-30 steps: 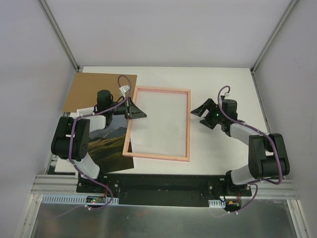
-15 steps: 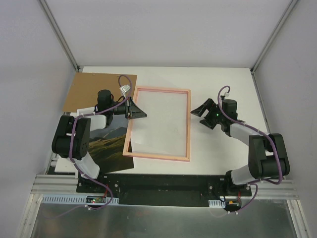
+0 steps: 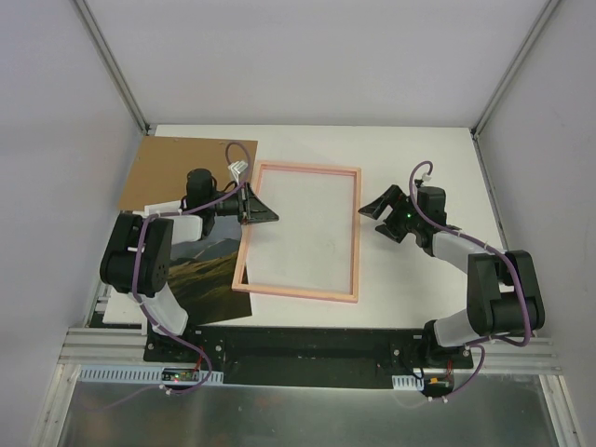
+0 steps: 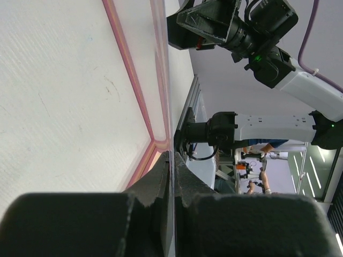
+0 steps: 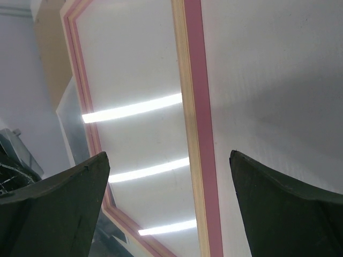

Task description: Put the photo into the frame

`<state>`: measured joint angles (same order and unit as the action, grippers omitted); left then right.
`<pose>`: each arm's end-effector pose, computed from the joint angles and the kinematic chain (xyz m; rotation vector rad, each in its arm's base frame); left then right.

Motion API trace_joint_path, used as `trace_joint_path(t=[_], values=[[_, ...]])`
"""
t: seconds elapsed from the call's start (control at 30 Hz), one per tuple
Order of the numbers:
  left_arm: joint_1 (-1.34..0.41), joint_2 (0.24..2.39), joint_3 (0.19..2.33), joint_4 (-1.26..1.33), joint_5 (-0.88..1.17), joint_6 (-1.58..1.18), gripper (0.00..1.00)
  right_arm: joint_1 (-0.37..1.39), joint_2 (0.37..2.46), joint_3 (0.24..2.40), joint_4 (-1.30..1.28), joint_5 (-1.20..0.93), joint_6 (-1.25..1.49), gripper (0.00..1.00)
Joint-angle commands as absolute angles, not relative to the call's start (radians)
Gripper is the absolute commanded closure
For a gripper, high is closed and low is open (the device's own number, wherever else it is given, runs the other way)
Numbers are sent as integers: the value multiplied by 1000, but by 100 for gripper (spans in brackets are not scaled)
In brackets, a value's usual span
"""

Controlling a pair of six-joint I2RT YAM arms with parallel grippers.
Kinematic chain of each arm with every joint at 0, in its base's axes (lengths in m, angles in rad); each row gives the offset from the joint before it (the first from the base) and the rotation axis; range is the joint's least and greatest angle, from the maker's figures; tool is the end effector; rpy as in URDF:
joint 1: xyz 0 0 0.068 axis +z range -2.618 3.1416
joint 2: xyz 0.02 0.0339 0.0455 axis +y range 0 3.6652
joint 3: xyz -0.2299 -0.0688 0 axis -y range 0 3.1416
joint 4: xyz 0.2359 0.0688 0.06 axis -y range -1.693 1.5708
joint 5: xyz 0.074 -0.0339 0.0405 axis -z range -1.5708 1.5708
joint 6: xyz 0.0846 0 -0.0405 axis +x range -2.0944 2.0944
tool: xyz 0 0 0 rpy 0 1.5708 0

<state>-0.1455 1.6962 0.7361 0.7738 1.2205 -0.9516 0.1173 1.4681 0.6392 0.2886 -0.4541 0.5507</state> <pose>0.3194 -0.1271 0.1637 0.2467 2.0057 -1.7990 0.3221 0.0753 0.1317 0.1880 2.1657 0.8706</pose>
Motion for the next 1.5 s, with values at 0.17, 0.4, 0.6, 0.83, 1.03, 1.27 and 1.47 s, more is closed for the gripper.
trace_joint_path(t=[0.17, 0.4, 0.6, 0.83, 1.03, 1.27, 1.47], values=[[-164, 1704, 764, 853, 1223, -957, 100, 120, 1470, 627, 351, -479, 558, 4], [-166, 1716, 761, 867, 1218, -968, 100, 152, 1482, 626, 364, -472, 561, 4], [-172, 1732, 755, 894, 1212, -979, 100, 179, 1493, 624, 377, -463, 566, 4], [-175, 1752, 746, 928, 1212, -999, 100, 206, 1512, 626, 391, -457, 574, 4], [-175, 1761, 741, 936, 1209, -996, 100, 219, 1519, 630, 391, -453, 574, 4], [-178, 1781, 736, 937, 1210, -989, 100, 224, 1528, 632, 393, -451, 574, 4], [-181, 1799, 732, 937, 1204, -980, 100, 230, 1531, 635, 391, -448, 572, 4]])
